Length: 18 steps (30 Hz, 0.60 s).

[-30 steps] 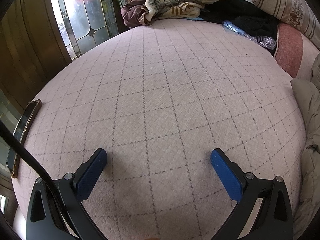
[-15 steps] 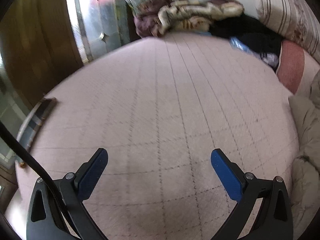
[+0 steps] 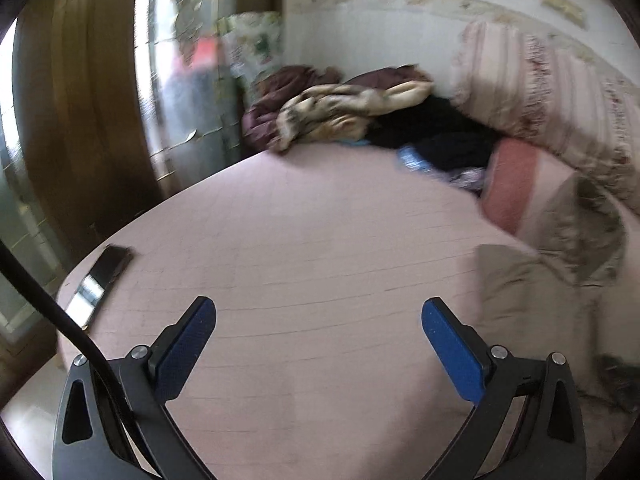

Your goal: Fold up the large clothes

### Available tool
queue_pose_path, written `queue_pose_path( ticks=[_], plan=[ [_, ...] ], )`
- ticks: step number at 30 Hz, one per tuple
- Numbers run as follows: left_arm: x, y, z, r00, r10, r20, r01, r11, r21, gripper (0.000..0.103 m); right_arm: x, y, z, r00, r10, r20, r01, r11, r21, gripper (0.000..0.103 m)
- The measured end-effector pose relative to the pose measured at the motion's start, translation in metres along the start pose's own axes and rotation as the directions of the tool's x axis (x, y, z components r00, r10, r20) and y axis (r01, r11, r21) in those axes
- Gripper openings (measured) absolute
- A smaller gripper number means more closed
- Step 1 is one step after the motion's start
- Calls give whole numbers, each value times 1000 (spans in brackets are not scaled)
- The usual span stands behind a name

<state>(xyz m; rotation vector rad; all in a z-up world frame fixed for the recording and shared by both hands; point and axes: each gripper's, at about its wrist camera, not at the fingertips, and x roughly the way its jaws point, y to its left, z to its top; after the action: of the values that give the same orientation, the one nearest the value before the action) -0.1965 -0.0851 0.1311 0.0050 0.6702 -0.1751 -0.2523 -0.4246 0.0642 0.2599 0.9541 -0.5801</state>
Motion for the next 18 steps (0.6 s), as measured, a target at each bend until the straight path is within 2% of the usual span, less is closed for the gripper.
queue_pose_path(
  ticks=[3,5,7,9,11,13,15,16,18],
  plan=[
    [-1,-24,-9,998,-56,1,56,996,71,103,16,4,-9,999,2,-40,-2,1000,15,10],
    [1,-32,-20,997,-82,2,81,990,114,103,16,2,-14,999,23,-49,-20,999,43,15],
    [5,-34,-29,995,-95,-5,95,986,135,103,8,-3,-24,993,95,-74,-90,994,69,37],
    [12,-35,-33,992,-120,-33,124,982,144,103,-12,-12,-35,981,175,-83,-167,982,89,42],
    [17,-35,-33,986,-159,-59,165,978,126,103,-38,-26,-46,977,206,-48,-200,974,105,42],
    [19,-29,-32,980,-187,-72,194,975,104,103,-68,-47,-49,986,165,37,-168,976,138,42],
    [19,-25,-30,978,-198,-71,203,976,79,103,-89,-73,-47,991,54,119,-79,974,212,42],
    [19,-23,-30,977,-200,-69,205,976,73,103,-93,-90,-44,990,-10,142,-28,963,268,42],
    [20,-19,-28,979,-193,-63,197,978,67,103,-85,-120,-34,986,-95,135,37,925,377,40]
  ],
)
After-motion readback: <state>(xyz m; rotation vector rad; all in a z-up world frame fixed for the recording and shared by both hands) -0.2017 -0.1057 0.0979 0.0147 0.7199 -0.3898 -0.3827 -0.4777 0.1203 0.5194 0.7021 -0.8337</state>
